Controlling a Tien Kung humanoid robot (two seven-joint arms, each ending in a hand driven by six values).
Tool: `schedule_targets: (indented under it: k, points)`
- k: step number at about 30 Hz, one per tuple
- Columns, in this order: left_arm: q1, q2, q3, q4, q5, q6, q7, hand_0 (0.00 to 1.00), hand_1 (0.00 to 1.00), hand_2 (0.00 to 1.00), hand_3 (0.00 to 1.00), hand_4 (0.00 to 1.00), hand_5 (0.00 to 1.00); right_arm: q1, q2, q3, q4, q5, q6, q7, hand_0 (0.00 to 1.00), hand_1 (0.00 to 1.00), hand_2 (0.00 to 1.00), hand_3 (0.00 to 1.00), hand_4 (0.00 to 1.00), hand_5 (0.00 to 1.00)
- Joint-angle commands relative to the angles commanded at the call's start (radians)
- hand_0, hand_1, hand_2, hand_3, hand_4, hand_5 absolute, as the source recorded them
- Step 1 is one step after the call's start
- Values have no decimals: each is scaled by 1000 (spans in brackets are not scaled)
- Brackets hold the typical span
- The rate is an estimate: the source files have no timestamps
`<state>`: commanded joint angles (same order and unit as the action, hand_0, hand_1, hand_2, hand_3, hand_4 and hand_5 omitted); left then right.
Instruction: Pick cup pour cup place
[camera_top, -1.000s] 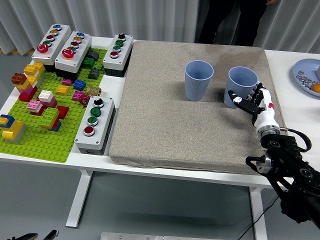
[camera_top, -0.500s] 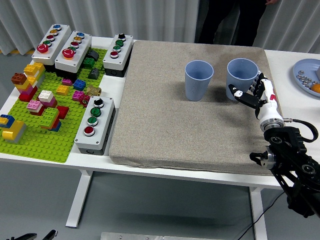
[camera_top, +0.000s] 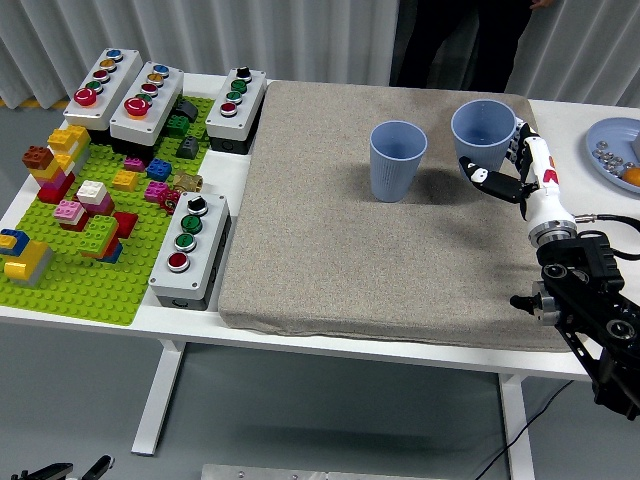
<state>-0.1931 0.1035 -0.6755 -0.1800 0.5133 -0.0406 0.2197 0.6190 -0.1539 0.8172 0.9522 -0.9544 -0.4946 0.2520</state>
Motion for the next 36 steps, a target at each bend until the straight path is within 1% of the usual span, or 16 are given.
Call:
schedule_targets:
  k: [8,14,20,28,36]
  points:
    - [-2,1,-2,0,3,0,1,761,779,823,721,506,996,20,2,-23,-6,-13,1,-2,719,657,565,640,670,63]
    - [-2,1,-1,0,2,0,1,761,779,824,721,506,996,37,-1,-32,-20,-55,-2,-2,717,657,565,640,667,59]
    - [-3,2,-2,0,4,0,2,761,779,823,721,506,996,53,-1,-40,-33,-68,-1,-3,718,657,565,641,667,58]
    - [0,3,-2,0,5,1,2,762,780,823,720,506,995,61,-10,-50,-47,-136,-6,-5,720,657,564,640,665,57]
    - [1,3,-2,0,7,1,3,762,780,822,720,505,992,81,-7,-62,-65,-150,1,-13,722,657,564,641,665,56]
